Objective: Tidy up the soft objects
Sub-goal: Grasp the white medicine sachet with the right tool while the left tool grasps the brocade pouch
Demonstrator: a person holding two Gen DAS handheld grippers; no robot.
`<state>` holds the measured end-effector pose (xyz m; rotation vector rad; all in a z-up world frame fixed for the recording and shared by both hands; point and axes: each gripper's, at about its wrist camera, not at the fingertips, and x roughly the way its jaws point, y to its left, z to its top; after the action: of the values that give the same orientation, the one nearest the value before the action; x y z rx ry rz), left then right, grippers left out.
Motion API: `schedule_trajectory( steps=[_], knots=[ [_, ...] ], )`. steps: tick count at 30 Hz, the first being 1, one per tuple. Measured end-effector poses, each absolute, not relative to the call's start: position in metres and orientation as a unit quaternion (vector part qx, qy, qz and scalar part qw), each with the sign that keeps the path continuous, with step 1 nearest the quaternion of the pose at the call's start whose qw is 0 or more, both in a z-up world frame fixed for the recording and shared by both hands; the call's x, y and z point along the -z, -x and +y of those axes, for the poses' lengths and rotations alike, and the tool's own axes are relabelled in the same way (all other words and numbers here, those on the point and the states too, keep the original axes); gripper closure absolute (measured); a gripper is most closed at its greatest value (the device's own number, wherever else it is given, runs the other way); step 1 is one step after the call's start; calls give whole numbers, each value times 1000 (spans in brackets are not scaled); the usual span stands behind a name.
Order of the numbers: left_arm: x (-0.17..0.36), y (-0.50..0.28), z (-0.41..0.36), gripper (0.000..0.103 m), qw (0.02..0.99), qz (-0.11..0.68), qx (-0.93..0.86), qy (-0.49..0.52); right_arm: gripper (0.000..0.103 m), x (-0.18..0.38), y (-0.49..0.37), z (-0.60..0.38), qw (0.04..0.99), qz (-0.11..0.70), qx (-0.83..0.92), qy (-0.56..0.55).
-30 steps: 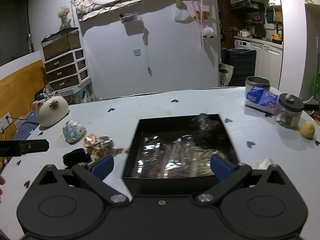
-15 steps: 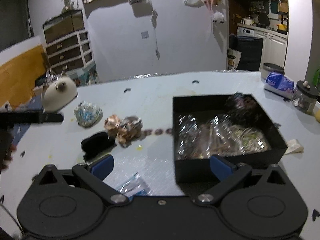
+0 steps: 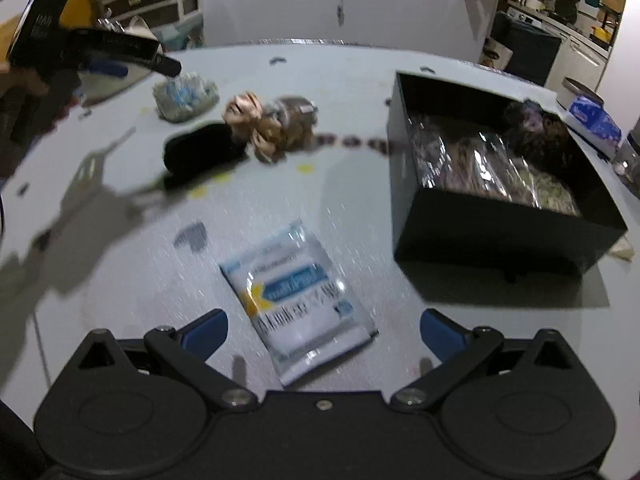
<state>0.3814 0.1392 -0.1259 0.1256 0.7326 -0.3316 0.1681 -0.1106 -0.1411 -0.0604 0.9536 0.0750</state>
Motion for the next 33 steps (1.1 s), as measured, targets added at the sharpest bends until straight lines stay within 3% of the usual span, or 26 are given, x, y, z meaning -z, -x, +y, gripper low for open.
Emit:
schedule_trajectory(
  steps=[12,19,23,33],
  knots=[
    [153,-422,119,0,894,370,207,-146,0,156,-174,-149,876,474,91,17],
    [166,-441,114,0,879,390,212,-172,0,136,-183,-159,879,469,58,-60],
    [169,-448,116,13,872,406,221,-161,0,127,-193,-140,883,464,21,-67],
    [172,-445,126,20,868,424,221,-135,0,138,-219,-100,872,487,-29,-31]
  ],
)
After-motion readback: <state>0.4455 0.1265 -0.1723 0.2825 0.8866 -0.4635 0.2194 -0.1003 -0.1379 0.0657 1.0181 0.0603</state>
